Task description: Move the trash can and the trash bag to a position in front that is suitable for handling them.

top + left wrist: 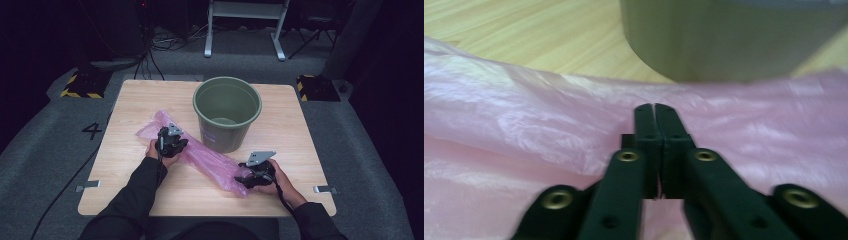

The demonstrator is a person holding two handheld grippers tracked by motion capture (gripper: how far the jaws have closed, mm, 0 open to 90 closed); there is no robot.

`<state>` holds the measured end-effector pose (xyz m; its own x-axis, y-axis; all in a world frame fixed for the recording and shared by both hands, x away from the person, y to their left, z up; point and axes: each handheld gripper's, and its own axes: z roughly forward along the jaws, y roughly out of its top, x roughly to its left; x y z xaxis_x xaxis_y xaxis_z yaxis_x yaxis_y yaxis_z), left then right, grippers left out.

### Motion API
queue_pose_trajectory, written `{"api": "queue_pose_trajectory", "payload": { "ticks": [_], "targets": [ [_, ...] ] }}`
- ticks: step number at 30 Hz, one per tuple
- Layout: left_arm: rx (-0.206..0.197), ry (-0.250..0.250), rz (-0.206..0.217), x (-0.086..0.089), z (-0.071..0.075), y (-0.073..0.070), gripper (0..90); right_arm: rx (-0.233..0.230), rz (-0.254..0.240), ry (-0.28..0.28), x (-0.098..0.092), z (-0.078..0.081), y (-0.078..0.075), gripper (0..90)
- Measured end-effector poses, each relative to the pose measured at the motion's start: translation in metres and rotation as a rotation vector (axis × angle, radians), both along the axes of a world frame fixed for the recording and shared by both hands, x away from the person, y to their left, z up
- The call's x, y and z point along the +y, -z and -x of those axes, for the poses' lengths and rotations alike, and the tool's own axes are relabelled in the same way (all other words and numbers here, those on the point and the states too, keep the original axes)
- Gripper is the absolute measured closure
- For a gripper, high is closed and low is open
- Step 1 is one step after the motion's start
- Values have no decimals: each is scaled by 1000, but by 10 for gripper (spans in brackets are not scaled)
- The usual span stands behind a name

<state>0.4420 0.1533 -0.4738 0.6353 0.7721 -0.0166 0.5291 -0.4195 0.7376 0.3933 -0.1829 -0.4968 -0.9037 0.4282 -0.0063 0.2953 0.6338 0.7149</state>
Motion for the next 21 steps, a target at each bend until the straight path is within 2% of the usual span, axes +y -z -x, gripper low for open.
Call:
{"api": "queue_pose_trajectory", "payload": {
  "ticks": [2, 3, 8, 11, 13, 14, 15, 17, 19, 21],
  "targets": [
    [11, 10, -3, 1, 2, 1, 900, -2, -2, -1, 0, 0, 0, 407],
    [16, 20, -18, 5, 6, 3, 900, -2, -5, 2, 0, 0, 0, 406],
    [39, 25, -6, 16, 12, 11, 897, -4, -7, 6, -1, 1, 1, 405],
    [63, 2, 7, 22, 13, 14, 803, -6, -14, 10, -1, 2, 1, 405],
    [65, -15, -3, 25, 13, 17, 776, -8, -14, 13, -2, 2, 1, 405],
    [65, -15, -3, 25, 13, 17, 736, -8, -16, 15, -2, 2, 2, 405],
    [75, -58, -13, 26, 11, 19, 638, -9, -16, 17, -2, 2, 2, 405],
    [86, -94, 14, 27, 10, 20, 517, -8, -17, 18, -2, 3, 2, 404],
    [93, -146, 9, 28, 9, 21, 334, -10, -15, 18, -2, 3, 2, 404],
    [92, -172, -4, 29, 10, 22, 262, -10, -15, 18, -2, 3, 2, 403]
  ]
}}
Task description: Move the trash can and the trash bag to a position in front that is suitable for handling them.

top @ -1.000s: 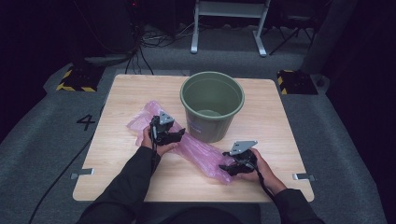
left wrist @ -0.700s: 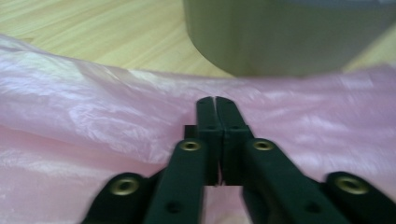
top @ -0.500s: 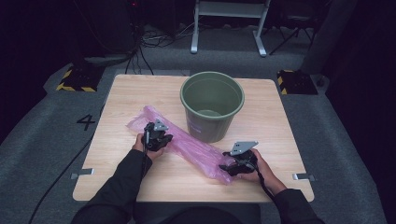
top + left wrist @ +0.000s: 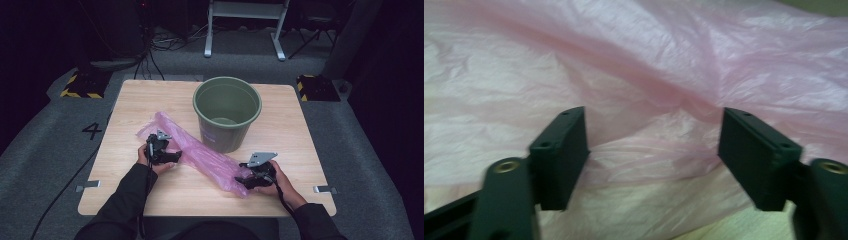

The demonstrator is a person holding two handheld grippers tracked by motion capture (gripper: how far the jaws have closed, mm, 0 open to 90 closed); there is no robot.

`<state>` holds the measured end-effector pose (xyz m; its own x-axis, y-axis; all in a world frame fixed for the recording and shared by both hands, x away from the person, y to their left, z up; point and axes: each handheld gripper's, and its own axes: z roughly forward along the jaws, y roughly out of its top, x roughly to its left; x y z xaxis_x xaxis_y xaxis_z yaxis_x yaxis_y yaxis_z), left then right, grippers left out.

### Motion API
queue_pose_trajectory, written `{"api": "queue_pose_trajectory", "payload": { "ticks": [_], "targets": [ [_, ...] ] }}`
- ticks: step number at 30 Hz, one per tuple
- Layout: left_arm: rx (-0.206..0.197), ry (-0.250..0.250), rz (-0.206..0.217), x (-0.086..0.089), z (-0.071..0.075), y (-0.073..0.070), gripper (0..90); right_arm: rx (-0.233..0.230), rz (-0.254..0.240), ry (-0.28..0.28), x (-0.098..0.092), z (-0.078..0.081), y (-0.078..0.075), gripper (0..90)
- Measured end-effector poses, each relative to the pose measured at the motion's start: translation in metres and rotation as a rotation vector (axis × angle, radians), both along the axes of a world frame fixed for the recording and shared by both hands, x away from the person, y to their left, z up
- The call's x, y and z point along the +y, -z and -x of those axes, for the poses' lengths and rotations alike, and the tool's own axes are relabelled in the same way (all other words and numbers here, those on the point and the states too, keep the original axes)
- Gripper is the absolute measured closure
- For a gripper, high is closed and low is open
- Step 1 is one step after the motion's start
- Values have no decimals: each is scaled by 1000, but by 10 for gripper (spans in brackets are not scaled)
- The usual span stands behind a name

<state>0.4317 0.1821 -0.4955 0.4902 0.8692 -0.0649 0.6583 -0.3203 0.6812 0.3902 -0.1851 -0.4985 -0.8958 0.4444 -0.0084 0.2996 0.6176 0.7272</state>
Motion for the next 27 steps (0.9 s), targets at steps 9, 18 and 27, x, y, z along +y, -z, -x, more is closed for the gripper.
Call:
{"api": "queue_pose_trajectory", "payload": {
  "ticks": [9, 18, 27],
  "targets": [
    [-26, -18, -48, -12, -4, 2, 282, -1, -1, 0, 0, 0, 0, 393],
    [-88, 49, -18, -16, -11, 3, 801, 18, -13, -15, -5, -2, 0, 295],
    [-105, 57, -21, -9, -16, 4, 890, 18, -92, 27, -31, -6, -17, 222]
  ]
}}
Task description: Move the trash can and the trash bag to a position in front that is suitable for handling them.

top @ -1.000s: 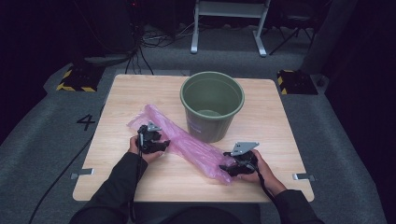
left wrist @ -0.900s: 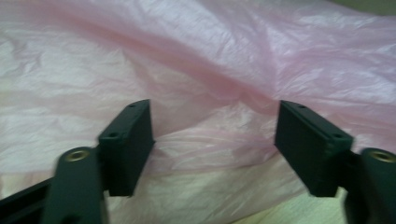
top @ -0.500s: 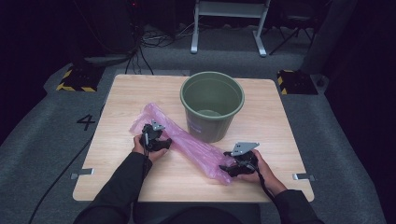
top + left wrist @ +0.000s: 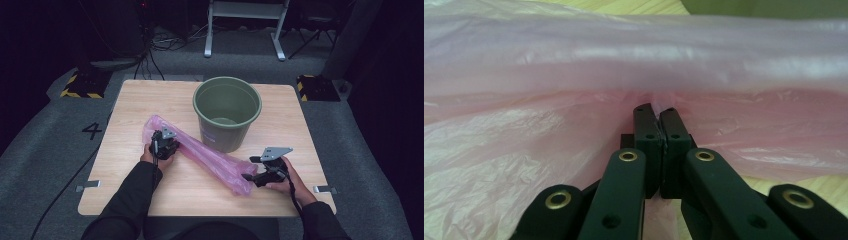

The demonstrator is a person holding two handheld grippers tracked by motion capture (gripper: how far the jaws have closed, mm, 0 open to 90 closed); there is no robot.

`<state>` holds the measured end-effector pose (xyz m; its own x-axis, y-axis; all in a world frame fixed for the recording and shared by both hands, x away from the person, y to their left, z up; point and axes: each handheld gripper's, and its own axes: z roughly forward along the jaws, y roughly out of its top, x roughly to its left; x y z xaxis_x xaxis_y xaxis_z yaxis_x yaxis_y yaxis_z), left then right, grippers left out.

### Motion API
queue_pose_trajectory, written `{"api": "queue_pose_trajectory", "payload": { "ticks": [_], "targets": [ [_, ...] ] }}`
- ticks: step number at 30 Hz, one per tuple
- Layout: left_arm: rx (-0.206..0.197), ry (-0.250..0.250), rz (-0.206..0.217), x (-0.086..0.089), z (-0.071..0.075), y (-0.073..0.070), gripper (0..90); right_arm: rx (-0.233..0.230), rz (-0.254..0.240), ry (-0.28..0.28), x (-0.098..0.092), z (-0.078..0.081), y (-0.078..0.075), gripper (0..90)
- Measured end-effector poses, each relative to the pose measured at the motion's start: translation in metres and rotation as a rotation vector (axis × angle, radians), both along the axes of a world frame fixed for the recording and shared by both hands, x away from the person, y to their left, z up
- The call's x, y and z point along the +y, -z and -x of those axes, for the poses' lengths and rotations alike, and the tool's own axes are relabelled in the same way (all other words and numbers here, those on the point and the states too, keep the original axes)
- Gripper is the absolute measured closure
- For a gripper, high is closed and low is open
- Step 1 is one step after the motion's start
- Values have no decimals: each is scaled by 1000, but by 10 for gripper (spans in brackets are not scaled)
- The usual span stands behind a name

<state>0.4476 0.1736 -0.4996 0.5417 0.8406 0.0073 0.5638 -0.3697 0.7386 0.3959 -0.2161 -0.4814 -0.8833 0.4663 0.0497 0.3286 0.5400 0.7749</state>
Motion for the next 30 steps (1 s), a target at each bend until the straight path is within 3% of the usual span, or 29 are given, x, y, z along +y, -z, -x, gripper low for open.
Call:
{"api": "queue_pose_trajectory", "payload": {
  "ticks": [6, 9, 12, 14, 16, 21, 25, 30],
  "targets": [
    [-48, -26, 56, 12, 0, -7, 892, -27, -31, 76, -30, -5, -12, 223],
    [-90, -42, 75, 19, 0, -12, 892, -44, -3, 150, -47, -11, -14, 220],
    [-132, -56, 92, 26, 2, -18, 892, -16, -29, 188, -64, -17, -11, 224],
    [-158, -52, 111, 28, 3, -22, 892, -22, -1, 245, -73, -22, -7, 225],
    [-178, -49, 124, 30, 5, -26, 892, 2, 0, 304, -82, -29, -1, 231],
    [-225, -33, 123, 28, 9, -35, 892, 5, 59, 402, -88, -40, 10, 234],
    [-239, -17, 121, 27, 10, -39, 892, 11, 81, 418, -87, -47, 16, 228],
    [-254, -14, 149, 31, 11, -42, 892, 3, 89, 459, -89, -54, 19, 216]
  ]
}}
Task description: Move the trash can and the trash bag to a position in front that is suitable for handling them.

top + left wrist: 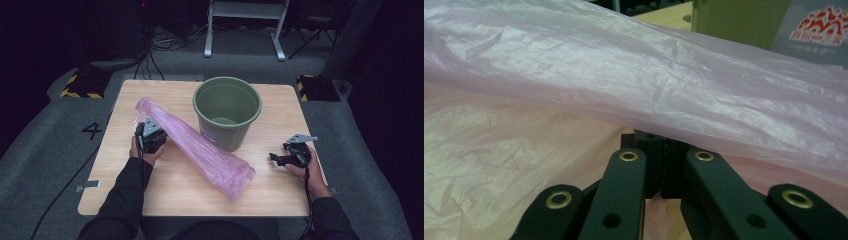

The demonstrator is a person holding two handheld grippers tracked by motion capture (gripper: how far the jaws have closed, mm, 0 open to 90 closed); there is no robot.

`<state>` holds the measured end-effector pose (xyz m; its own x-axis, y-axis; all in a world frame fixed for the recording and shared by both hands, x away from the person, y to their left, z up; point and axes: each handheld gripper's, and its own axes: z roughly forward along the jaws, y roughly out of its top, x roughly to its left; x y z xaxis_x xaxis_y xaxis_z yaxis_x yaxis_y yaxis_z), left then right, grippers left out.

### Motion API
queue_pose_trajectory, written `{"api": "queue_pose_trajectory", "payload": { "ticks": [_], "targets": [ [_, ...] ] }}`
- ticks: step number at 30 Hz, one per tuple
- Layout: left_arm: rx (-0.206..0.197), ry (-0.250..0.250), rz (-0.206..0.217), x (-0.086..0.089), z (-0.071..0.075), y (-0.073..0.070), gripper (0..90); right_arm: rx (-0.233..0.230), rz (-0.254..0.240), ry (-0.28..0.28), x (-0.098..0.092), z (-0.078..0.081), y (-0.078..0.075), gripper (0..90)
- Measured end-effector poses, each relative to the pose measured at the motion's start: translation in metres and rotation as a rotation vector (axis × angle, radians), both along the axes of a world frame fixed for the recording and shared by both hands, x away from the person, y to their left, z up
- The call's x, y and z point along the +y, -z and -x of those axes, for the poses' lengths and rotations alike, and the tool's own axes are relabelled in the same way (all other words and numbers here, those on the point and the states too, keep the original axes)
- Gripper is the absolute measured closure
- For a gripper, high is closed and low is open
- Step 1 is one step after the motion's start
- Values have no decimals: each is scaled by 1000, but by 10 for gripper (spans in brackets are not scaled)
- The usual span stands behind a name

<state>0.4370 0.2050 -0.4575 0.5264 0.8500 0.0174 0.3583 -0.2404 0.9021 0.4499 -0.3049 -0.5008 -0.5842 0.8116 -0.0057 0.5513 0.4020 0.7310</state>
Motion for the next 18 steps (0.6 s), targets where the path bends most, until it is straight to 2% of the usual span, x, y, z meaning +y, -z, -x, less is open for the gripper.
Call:
{"api": "queue_pose_trajectory", "payload": {
  "ticks": [6, 8, 10, 12, 18],
  "targets": [
    [-28, 4, 33, 4, -2, -7, 892, -7, -4, 32, -4, -5, 2, 170],
    [-53, 7, 47, 4, -1, -12, 892, -6, -3, 36, -3, -6, 2, 165],
    [-58, 9, 49, 5, -1, -13, 892, -5, -3, 36, -3, -6, 2, 164],
    [-85, 6, 64, 8, 1, -18, 892, -5, -4, 37, -3, -6, 2, 163],
    [-100, -2, 79, 14, 4, -22, 892, -4, -4, 42, -3, -7, 2, 159]
  ]
}}
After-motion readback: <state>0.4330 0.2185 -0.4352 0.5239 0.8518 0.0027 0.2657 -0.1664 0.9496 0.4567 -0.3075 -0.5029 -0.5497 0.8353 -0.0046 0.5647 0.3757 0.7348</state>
